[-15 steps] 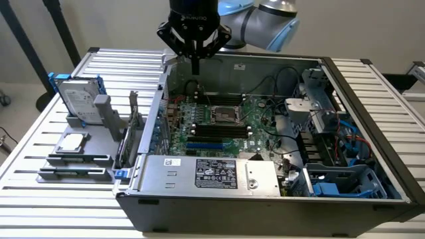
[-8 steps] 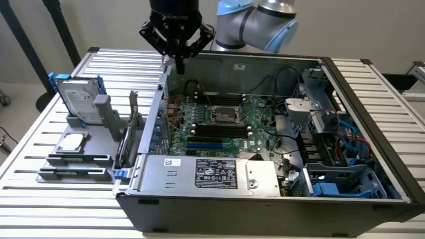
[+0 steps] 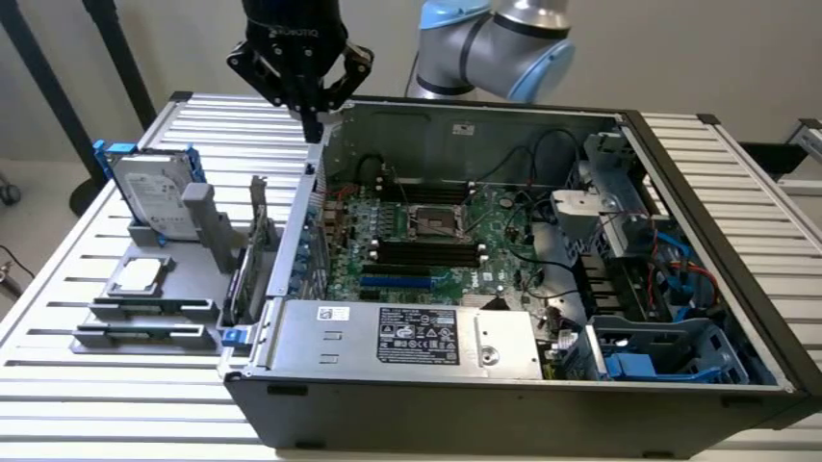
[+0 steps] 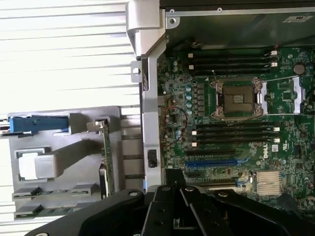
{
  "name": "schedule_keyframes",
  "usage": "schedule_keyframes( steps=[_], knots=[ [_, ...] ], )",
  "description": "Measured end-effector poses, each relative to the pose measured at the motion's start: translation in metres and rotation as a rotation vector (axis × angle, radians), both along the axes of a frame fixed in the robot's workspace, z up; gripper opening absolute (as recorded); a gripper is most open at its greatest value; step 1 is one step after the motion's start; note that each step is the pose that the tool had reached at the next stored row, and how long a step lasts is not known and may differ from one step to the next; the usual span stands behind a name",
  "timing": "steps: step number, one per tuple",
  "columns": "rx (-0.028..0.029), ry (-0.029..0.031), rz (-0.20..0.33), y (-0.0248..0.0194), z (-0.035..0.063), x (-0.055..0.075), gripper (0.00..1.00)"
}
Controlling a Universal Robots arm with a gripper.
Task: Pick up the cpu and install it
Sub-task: 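Reach for the cpu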
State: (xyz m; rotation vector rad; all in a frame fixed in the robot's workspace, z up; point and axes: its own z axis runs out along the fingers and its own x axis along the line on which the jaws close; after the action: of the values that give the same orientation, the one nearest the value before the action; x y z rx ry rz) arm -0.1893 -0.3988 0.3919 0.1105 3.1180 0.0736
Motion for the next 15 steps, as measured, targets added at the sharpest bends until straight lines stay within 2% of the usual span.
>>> schedule_keyframes(
  steps=[15],
  knots=[
    [-0.0001, 0.0, 0.0, 0.0, -0.0024, -0.068, 0.11]
  ],
)
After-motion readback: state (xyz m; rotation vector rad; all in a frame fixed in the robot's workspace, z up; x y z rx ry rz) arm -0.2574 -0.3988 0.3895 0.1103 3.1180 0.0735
